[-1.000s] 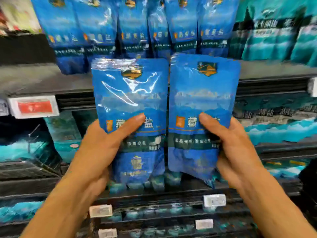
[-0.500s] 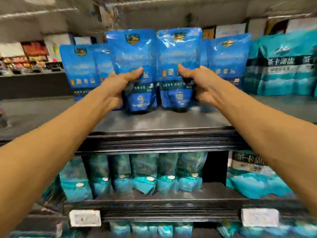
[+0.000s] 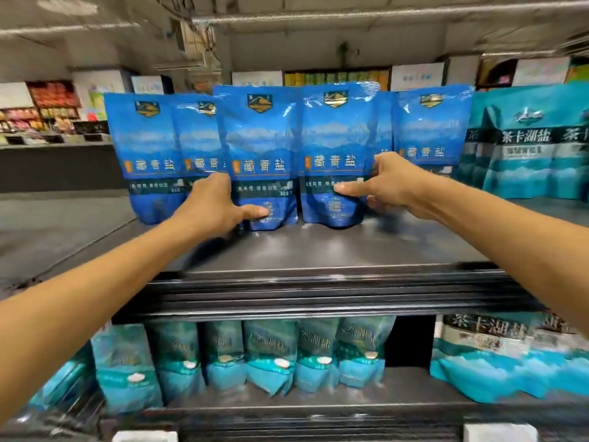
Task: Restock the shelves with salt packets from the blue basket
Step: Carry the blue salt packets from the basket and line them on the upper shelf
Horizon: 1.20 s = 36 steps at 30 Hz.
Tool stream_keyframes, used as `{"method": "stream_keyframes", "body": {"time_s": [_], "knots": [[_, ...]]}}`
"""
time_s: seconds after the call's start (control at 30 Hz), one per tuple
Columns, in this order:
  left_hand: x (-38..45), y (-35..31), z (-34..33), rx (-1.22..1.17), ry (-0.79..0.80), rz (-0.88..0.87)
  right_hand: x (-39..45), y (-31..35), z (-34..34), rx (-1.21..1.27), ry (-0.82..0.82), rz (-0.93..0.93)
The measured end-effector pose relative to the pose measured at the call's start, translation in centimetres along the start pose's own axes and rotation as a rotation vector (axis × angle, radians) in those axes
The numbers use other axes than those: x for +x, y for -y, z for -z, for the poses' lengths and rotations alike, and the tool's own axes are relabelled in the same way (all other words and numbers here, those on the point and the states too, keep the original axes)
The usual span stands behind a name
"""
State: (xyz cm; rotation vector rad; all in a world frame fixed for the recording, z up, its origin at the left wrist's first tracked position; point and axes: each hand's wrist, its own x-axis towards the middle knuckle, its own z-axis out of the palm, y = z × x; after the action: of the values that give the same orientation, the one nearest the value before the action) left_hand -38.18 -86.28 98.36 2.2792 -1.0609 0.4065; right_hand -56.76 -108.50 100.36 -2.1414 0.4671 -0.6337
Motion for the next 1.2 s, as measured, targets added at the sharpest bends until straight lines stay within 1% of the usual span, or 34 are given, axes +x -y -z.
{"method": "stream_keyframes", "body": {"time_s": [0.03,0.1,0.17,0.23,0.3,0.4,0.47,0.57,0.67,0.73,0.8,0.93,1.0,1.03,1.13,1.2], "knots": [[0.0,-0.4,0.0,0.020,-0.004,0.000,0.1,0.1,-0.1,0.006,0.006,-0.005],[0.2,-1.0,0.1,-0.038,0.048,-0.004,0.5,0.2,-0.3,0.020,0.003,-0.012],[0.6,-1.4,0.0,-0.122,0.106,0.035,0.9,0.2,-0.7,0.002,-0.037,-0.010],[1.1,-1.7,0.1,-0.109,0.129,0.072,1.5,0.2,-1.0,-0.050,-0.077,-0.004],[1.5,-2.0,0.1,-0.012,0.120,0.054,2.0,0.2,-1.2,-0.119,-0.096,0.014],[1.8,-2.4,0.1,0.212,0.075,-0.021,2.3,-0.1,-0.9,-0.223,-0.131,0.051],[1.7,-2.6,0.2,0.335,0.060,-0.041,2.3,-0.2,-0.8,-0.274,-0.124,0.070],[1.4,-3.0,0.2,0.393,0.061,-0.033,2.2,0.1,-0.8,-0.291,-0.129,0.058],[0.8,-3.5,0.1,0.464,0.029,-0.033,1.9,0.5,-1.0,-0.272,-0.141,0.015],[0.6,-3.7,0.0,0.465,0.036,-0.034,1.5,0.5,-1.2,-0.262,-0.146,-0.031],[0.4,-3.6,0.0,0.430,0.054,-0.035,0.7,0.5,-1.2,-0.306,-0.165,-0.060],[-0.2,-3.3,0.2,0.334,0.053,-0.035,-1.1,1.1,-1.1,-0.369,-0.197,-0.055],[-0.7,-3.0,0.3,0.244,0.028,-0.042,-2.1,1.5,-1.2,-0.249,-0.168,-0.040],[-0.9,-2.9,0.4,0.185,0.004,-0.043,-2.7,1.8,-1.4,-0.150,-0.135,-0.037],[-2.2,-2.8,1.1,0.001,-0.103,-0.062,-4.9,3.0,-2.1,0.138,-0.129,-0.024],[-3.5,-3.0,1.8,-0.111,-0.175,-0.087,-7.1,4.2,-2.8,0.359,-0.087,0.013]]}}
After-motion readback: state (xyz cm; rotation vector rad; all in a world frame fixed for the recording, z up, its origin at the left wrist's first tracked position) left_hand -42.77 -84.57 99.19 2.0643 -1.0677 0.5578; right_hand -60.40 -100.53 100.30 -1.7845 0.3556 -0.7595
